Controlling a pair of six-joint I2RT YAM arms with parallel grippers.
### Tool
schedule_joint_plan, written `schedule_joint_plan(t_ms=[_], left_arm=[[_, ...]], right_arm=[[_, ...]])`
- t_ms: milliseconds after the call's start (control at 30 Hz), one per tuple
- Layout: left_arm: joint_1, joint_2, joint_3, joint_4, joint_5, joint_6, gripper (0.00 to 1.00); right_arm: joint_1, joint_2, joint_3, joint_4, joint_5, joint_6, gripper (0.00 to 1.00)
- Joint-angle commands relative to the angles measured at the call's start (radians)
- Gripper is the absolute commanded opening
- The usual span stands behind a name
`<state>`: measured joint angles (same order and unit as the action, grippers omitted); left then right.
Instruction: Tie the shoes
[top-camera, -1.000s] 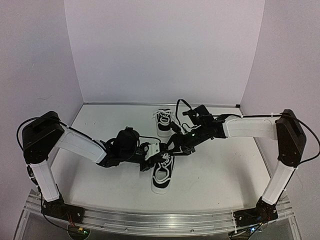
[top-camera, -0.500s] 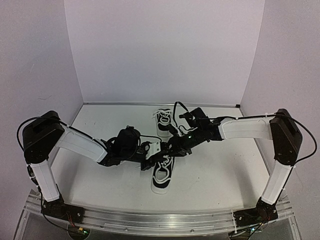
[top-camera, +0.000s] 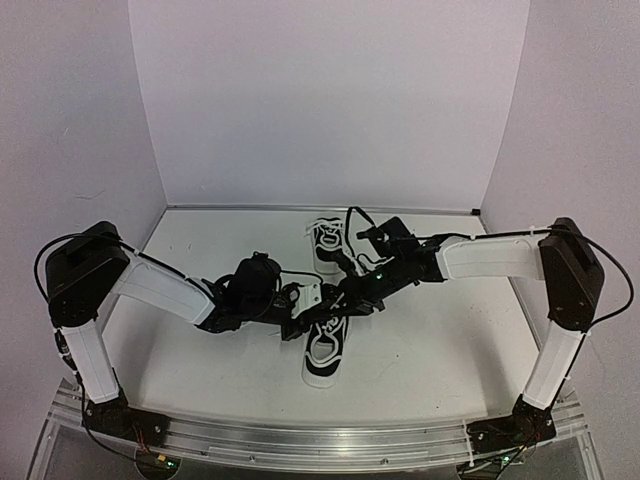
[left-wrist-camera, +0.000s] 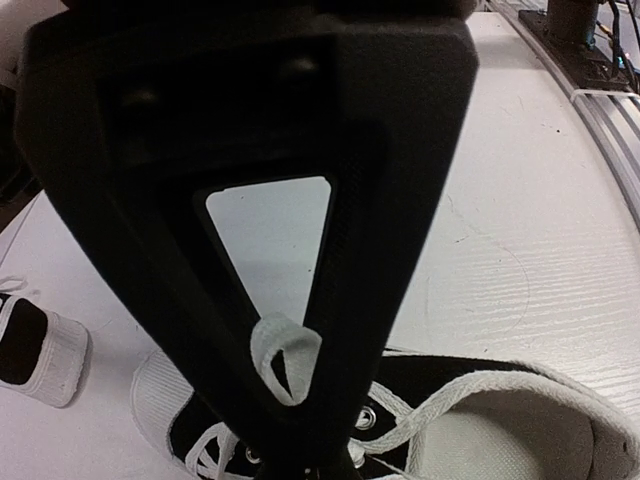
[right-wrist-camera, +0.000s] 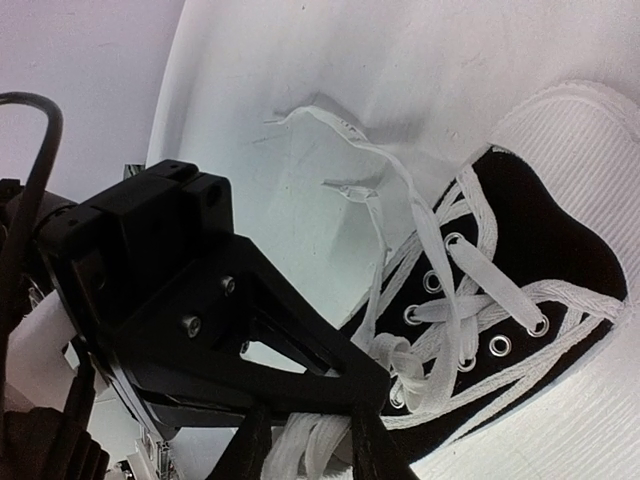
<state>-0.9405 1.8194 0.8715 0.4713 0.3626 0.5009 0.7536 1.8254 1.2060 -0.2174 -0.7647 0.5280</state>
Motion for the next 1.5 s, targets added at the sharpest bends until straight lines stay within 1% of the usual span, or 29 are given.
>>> schedule_joint_plan(t_ms=[0, 100, 167, 200, 267, 333, 367, 400, 433, 500, 533, 633, 800, 933, 1133, 1233, 1267, 1300, 1367, 1467], left_arm=[[0.003, 0.001, 0.051, 0.024, -0.010, 0.004, 0.00], [0.003, 0.002, 0.053, 0.022, -0.007, 0.005, 0.00], [0.003, 0.004, 0.054, 0.017, -0.004, 0.006, 0.00], [0.003, 0.003, 0.056, 0.012, -0.005, 0.007, 0.02], [0.005, -0.010, 0.068, -0.040, -0.006, -0.008, 0.19], [0.016, -0.041, 0.102, -0.172, -0.022, -0.019, 0.39], [0.036, -0.061, 0.117, -0.245, -0.024, -0.024, 0.47], [0.060, -0.094, 0.124, -0.301, -0.012, -0.032, 0.53], [0.092, -0.121, 0.127, -0.354, 0.004, -0.048, 0.56], [0.162, -0.162, 0.135, -0.445, 0.023, -0.068, 0.59], [0.182, -0.169, 0.152, -0.524, 0.009, -0.063, 0.59], [0.220, -0.138, 0.224, -0.723, -0.054, -0.044, 0.59], [0.243, 0.007, 0.364, -1.009, -0.121, -0.041, 0.57], [0.251, 0.082, 0.402, -1.088, -0.130, -0.021, 0.55], [0.252, 0.105, 0.402, -1.122, -0.149, 0.007, 0.53], [0.253, 0.116, 0.399, -1.135, -0.167, 0.020, 0.44], [0.253, 0.119, 0.397, -1.141, -0.172, 0.023, 0.39], [0.253, 0.121, 0.394, -1.145, -0.174, 0.025, 0.33], [0.251, 0.116, 0.387, -1.144, -0.190, 0.025, 0.17], [0.246, 0.059, 0.372, -1.113, -0.185, 0.012, 0.02]], right_arm=[[0.009, -0.021, 0.000, -0.031, 0.019, -0.013, 0.16], [0.011, -0.018, 0.004, -0.032, 0.015, -0.016, 0.06], [0.013, -0.015, 0.009, -0.031, 0.014, -0.017, 0.01], [0.013, -0.015, 0.012, -0.031, 0.016, -0.017, 0.00], [0.013, -0.017, 0.015, -0.031, 0.025, -0.017, 0.00], [0.013, -0.020, 0.015, -0.032, 0.037, -0.017, 0.00], [0.013, -0.019, 0.013, -0.032, 0.041, -0.017, 0.00], [0.013, -0.018, 0.012, -0.033, 0.043, -0.018, 0.00], [0.013, -0.018, 0.010, -0.033, 0.044, -0.018, 0.00], [0.013, -0.017, 0.008, -0.032, 0.045, -0.019, 0.00], [0.013, -0.018, 0.009, -0.033, 0.046, -0.021, 0.00], [0.013, -0.019, 0.013, -0.033, 0.046, -0.023, 0.00], [0.013, -0.012, 0.021, -0.033, 0.038, -0.023, 0.00], [0.013, -0.011, 0.020, -0.032, 0.036, -0.022, 0.00], [0.013, -0.012, 0.015, -0.031, 0.040, -0.018, 0.00], [0.013, -0.005, 0.017, -0.031, 0.039, -0.019, 0.00], [0.013, -0.004, 0.018, -0.030, 0.039, -0.019, 0.00], [0.013, -0.002, 0.019, -0.030, 0.040, -0.019, 0.00], [0.013, 0.002, 0.020, -0.030, 0.044, -0.019, 0.00], [0.013, 0.006, 0.024, -0.030, 0.048, -0.019, 0.00]])
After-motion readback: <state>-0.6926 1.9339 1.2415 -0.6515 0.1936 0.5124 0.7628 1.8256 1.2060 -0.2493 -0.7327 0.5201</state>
